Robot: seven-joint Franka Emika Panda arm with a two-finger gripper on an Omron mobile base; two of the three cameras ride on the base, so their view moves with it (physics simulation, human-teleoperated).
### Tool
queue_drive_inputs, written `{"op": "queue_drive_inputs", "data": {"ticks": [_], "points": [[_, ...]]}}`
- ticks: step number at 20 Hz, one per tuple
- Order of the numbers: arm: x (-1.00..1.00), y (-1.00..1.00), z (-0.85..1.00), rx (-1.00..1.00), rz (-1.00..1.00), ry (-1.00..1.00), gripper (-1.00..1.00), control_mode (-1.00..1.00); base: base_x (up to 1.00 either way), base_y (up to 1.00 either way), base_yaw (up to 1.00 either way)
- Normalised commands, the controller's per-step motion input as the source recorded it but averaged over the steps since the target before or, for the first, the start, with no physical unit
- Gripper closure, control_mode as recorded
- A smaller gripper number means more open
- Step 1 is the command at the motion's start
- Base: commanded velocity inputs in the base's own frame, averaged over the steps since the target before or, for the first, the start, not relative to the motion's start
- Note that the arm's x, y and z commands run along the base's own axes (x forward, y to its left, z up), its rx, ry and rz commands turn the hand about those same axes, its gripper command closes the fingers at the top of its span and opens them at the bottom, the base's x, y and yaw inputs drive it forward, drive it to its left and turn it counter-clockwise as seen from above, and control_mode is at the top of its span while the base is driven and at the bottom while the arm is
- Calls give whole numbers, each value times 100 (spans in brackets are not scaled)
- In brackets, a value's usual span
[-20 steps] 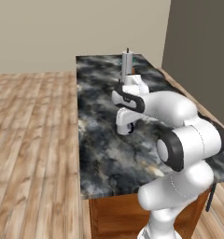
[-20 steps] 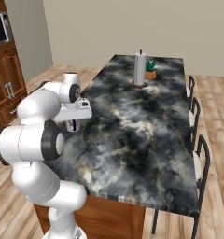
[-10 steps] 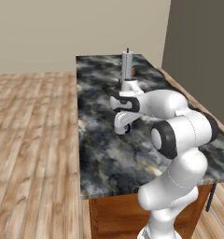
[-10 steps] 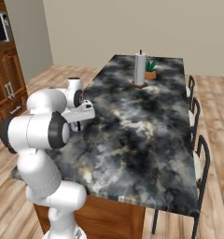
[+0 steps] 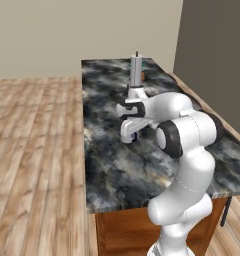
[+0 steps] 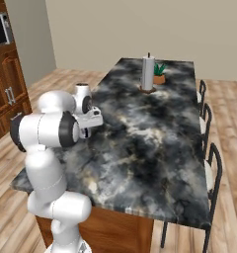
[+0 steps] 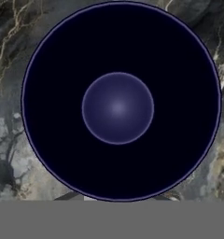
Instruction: Clear the mugs and bowl far away from the sink.
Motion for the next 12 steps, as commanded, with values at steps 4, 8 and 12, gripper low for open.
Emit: {"op": "queue_drive_inputs", "data": {"ticks": [4,8,12], "points": [[28,0,-33,0,0,-1,100,-100,0,0,0],[26,0,-41,0,0,-7,100,-100,0,0,0],[27,0,-46,0,0,-7,100,-100,0,0,0]]}}
